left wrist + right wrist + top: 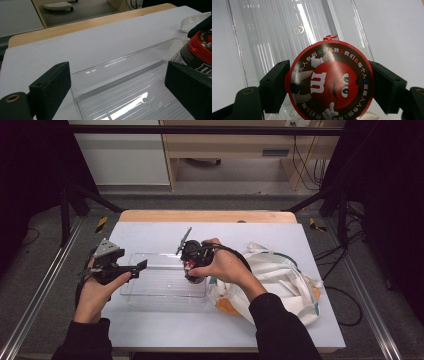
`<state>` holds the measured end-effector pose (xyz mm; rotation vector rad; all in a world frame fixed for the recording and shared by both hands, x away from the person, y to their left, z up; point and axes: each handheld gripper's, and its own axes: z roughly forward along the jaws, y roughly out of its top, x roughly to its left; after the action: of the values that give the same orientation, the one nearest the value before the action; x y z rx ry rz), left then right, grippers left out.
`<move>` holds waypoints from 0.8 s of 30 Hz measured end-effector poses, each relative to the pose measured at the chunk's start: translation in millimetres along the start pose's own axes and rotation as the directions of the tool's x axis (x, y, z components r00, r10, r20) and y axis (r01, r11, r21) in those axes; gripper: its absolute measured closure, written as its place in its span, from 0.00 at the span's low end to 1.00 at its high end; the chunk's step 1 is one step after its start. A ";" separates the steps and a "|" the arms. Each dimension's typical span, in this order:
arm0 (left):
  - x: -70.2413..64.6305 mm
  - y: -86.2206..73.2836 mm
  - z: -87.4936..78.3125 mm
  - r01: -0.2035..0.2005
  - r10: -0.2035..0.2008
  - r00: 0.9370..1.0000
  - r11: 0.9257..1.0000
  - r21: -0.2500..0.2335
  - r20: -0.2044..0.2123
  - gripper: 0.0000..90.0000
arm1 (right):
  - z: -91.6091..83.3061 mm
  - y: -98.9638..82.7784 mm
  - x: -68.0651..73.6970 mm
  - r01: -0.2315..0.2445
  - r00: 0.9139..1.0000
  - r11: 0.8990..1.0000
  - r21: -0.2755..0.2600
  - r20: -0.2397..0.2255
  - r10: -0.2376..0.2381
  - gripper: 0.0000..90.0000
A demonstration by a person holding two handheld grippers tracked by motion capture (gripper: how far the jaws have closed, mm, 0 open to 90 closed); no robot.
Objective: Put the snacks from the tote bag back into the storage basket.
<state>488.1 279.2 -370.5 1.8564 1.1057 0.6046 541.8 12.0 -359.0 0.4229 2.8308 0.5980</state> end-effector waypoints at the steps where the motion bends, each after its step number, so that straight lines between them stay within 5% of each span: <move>1: -0.2 0.1 0.1 -0.001 0.001 1.000 1.000 0.000 0.000 0.07 | 0.4 -0.1 0.2 -0.003 1.000 1.000 0.000 0.000 0.003 0.27; 24: -2.2 0.6 0.9 -0.004 0.004 1.000 1.000 -0.004 0.004 0.07 | 7.8 -1.3 0.8 0.003 1.000 1.000 0.009 0.001 -0.003 0.27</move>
<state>488.0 276.8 -370.4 1.8560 1.0978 0.6053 542.8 13.9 -366.7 0.4210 2.8343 0.5841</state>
